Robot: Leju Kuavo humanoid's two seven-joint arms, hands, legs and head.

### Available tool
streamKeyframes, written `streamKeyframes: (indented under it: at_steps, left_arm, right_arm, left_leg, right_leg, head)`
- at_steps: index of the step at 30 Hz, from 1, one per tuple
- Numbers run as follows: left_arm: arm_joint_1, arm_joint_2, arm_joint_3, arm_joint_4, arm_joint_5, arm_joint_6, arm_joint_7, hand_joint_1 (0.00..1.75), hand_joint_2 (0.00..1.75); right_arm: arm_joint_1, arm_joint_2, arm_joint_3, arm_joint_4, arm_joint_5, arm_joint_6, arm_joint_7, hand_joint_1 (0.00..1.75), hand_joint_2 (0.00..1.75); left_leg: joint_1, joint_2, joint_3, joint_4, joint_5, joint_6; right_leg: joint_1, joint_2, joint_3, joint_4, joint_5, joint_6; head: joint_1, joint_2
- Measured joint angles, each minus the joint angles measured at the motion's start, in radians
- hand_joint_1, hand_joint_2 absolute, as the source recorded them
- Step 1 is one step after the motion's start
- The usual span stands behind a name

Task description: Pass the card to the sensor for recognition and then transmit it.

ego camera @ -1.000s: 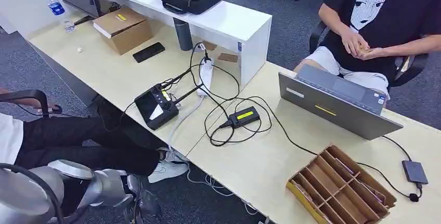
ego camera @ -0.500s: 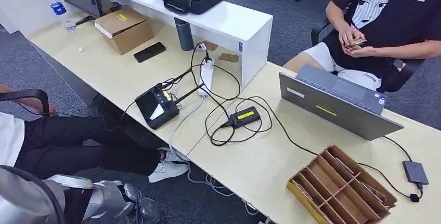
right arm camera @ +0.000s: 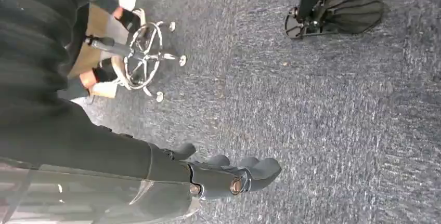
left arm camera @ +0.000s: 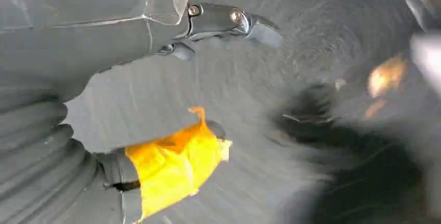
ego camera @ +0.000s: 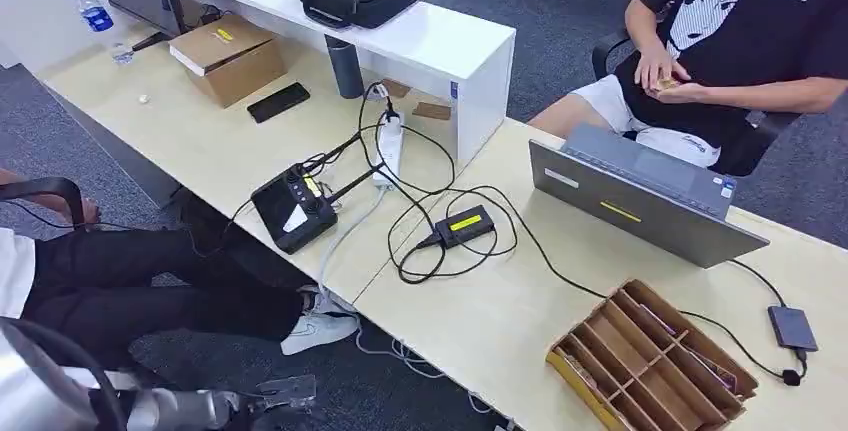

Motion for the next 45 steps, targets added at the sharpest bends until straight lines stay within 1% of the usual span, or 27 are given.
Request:
streamKeyframes:
  at_steps: [1, 2, 3, 4, 5, 6, 10, 16, 21, 33, 45]
  left_arm:
    - [0.057, -0.010, 0.048, -0.090, 0.208, 0.095, 0.097, 0.00, 1.75]
    - [0.099, -0.011, 0.062, -0.173, 0.386, 0.186, 0.152, 0.00, 1.75]
    - [0.119, -0.009, 0.061, -0.235, 0.536, 0.251, 0.156, 0.00, 1.75]
    - [0.133, -0.009, 0.058, -0.279, 0.659, 0.274, 0.152, 0.00, 1.75]
    - [0.138, -0.009, 0.055, -0.311, 0.736, 0.277, 0.150, 0.00, 1.75]
    - [0.138, -0.010, 0.054, -0.334, 0.763, 0.277, 0.150, 0.00, 1.75]
    - [0.137, -0.011, 0.039, -0.406, 0.766, 0.269, 0.143, 0.00, 1.75]
    - [0.148, -0.011, 0.037, -0.440, 0.766, 0.275, 0.140, 0.00, 1.75]
    - [0.153, -0.014, 0.039, -0.453, 0.766, 0.267, 0.159, 0.00, 1.75]
    - [0.161, -0.021, 0.058, -0.454, 0.766, 0.260, 0.175, 0.00, 1.75]
    - [0.166, -0.040, 0.089, -0.454, 0.766, 0.260, 0.194, 0.00, 1.75]
  right_arm:
    - [0.005, 0.000, 0.000, 0.000, -0.005, -0.003, -0.005, 0.00, 1.75]
    - [0.011, 0.000, 0.000, 0.001, -0.009, -0.007, -0.011, 0.00, 1.75]
    - [0.014, -0.001, 0.000, 0.001, -0.009, -0.010, -0.012, 0.00, 1.75]
    - [0.015, -0.001, 0.000, 0.001, -0.009, -0.010, -0.013, 0.00, 1.75]
    - [0.015, -0.001, 0.000, 0.001, -0.010, -0.011, -0.014, 0.00, 1.75]
    - [0.014, -0.001, 0.000, 0.001, -0.010, -0.011, -0.015, 0.00, 1.75]
    - [0.014, -0.001, 0.000, 0.001, -0.010, -0.018, -0.015, 0.00, 1.75]
    - [0.015, -0.001, 0.000, 0.001, -0.019, -0.021, -0.015, 0.00, 1.75]
    - [0.015, -0.001, 0.000, 0.001, -0.022, -0.021, -0.019, 0.00, 1.75]
    - [0.016, -0.001, 0.000, 0.001, -0.023, -0.021, -0.024, 0.00, 1.75]
    - [0.022, -0.001, 0.000, 0.001, -0.027, -0.024, -0.027, 0.00, 1.75]
  left_leg:
    - [0.000, 0.000, 0.000, 0.001, -0.001, 0.000]
    - [0.001, -0.002, -0.001, 0.001, -0.001, 0.001]
    - [0.000, -0.006, -0.002, 0.001, 0.000, 0.001]
    - [0.000, -0.009, -0.002, 0.001, 0.000, 0.001]
    - [0.000, -0.013, -0.003, 0.001, 0.000, 0.002]
    - [0.000, -0.016, -0.003, 0.001, 0.001, 0.003]
    - [0.001, -0.018, 0.000, 0.001, 0.001, 0.003]
    - [0.001, -0.018, 0.001, 0.001, 0.001, 0.003]
    - [0.001, -0.018, 0.001, 0.001, 0.001, 0.003]
    - [0.001, -0.018, 0.001, 0.001, 0.001, 0.003]
    - [0.001, -0.018, 0.000, 0.001, 0.001, 0.003]
  right_leg:
    - [0.000, 0.000, 0.000, -0.001, -0.001, 0.001]
    - [0.000, -0.002, 0.001, -0.002, -0.001, 0.002]
    - [0.000, -0.005, 0.001, -0.002, -0.002, 0.002]
    - [0.000, -0.009, 0.001, -0.002, -0.002, 0.003]
    - [0.000, -0.012, 0.002, -0.002, -0.002, 0.003]
    - [0.000, -0.016, 0.004, -0.002, -0.003, 0.004]
    - [0.001, -0.018, 0.009, -0.002, -0.005, 0.004]
    - [0.001, -0.018, 0.009, -0.002, -0.005, 0.003]
    - [0.002, -0.018, 0.009, -0.002, -0.005, 0.004]
    - [0.001, -0.018, 0.009, -0.002, -0.005, 0.004]
    - [0.001, -0.018, 0.009, -0.002, -0.005, 0.004]
  head:
    - [0.000, 0.000]
    - [0.000, 0.000]
    - [0.000, 0.000]
    - [0.000, 0.000]
    - [0.000, 0.000]
    - [0.000, 0.000]
    - [0.000, 0.000]
    - [0.000, 0.000]
    - [0.000, 0.000]
    - [0.000, 0.000]
    - [0.000, 0.000]
